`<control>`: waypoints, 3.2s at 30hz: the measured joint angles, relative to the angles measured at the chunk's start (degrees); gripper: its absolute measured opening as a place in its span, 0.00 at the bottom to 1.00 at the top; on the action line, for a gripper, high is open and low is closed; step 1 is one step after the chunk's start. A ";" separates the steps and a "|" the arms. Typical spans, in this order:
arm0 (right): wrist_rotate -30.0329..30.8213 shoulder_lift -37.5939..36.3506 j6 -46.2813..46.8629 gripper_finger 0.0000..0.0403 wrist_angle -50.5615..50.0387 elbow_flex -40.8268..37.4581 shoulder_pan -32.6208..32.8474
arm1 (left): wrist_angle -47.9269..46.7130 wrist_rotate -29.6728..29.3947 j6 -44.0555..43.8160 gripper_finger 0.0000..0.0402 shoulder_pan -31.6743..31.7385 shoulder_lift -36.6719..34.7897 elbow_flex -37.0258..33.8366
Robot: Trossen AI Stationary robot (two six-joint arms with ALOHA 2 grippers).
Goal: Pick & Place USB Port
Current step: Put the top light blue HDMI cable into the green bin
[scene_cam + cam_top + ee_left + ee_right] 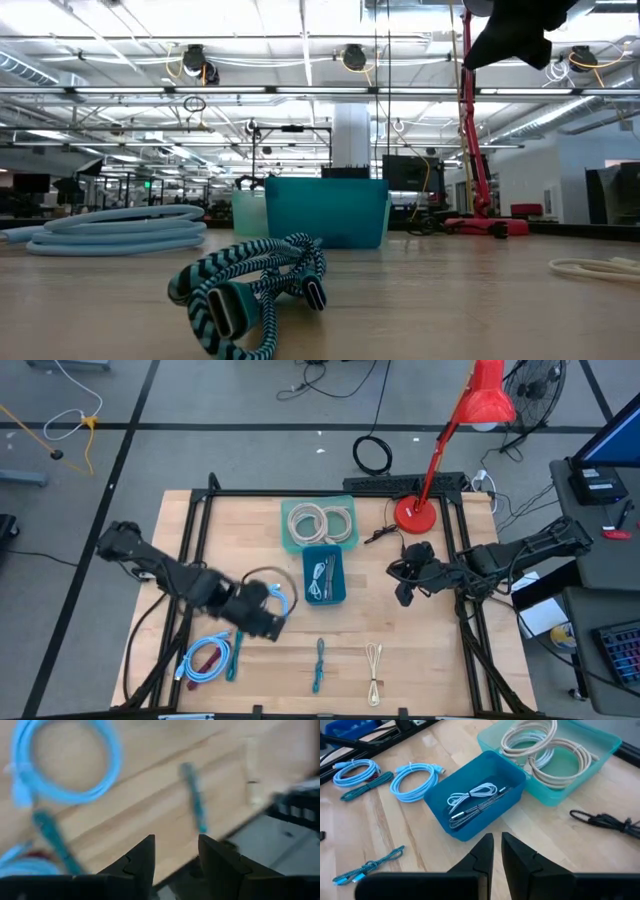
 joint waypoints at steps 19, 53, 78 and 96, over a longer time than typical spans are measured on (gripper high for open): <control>-1.03 0.17 4.46 0.16 -2.20 0.00 -0.05 | -2.34 3.47 -20.50 0.38 -11.72 8.48 -8.79; -1.27 1.92 8.76 0.44 -4.50 -0.02 -2.08 | 21.78 3.96 40.04 0.38 9.55 15.87 -19.66; -2.75 1.92 9.00 0.43 -4.45 -0.02 -2.10 | 23.65 10.69 40.44 0.38 8.89 14.04 -19.81; -4.08 1.92 8.90 0.43 -4.43 -0.02 -2.10 | 25.10 4.92 35.26 0.38 4.49 12.50 -19.76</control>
